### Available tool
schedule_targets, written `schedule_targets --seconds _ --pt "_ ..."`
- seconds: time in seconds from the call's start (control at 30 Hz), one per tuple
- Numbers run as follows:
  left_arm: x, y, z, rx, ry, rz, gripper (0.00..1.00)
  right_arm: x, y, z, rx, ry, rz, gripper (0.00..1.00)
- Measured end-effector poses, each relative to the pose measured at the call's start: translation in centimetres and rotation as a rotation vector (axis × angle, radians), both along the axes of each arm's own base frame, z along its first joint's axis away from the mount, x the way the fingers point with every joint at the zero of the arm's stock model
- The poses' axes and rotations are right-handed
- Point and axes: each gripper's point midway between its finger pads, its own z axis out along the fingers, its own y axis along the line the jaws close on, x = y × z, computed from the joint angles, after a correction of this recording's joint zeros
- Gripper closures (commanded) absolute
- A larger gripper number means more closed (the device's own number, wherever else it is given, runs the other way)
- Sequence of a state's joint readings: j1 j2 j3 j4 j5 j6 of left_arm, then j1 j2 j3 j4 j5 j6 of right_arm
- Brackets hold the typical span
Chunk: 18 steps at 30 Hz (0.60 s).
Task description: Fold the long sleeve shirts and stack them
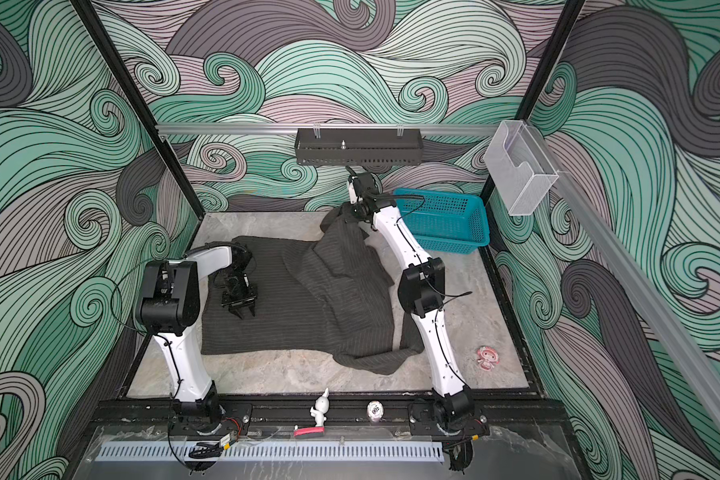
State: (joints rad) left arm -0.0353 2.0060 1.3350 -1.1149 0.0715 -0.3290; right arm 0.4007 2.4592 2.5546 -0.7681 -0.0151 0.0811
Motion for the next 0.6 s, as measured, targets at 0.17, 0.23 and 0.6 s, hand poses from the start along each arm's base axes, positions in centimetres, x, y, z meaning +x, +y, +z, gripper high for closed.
schedule_targets --seconds 0.17,0.23,0.6 --pt "0.0 0.0 0.0 0.0 0.0 0.0 0.65 1.4 -2.5 0.9 -0.162 -0.086 -0.06 0.68" --pt "0.0 0.0 0.0 0.0 0.0 0.0 0.65 1.3 -3.0 0.2 -0.196 -0.074 -0.068 0.45" --pt "0.0 0.0 0.0 0.0 -0.001 0.0 0.65 -8.2 -6.7 -5.0 -0.235 0.224 -0.144 0.33"
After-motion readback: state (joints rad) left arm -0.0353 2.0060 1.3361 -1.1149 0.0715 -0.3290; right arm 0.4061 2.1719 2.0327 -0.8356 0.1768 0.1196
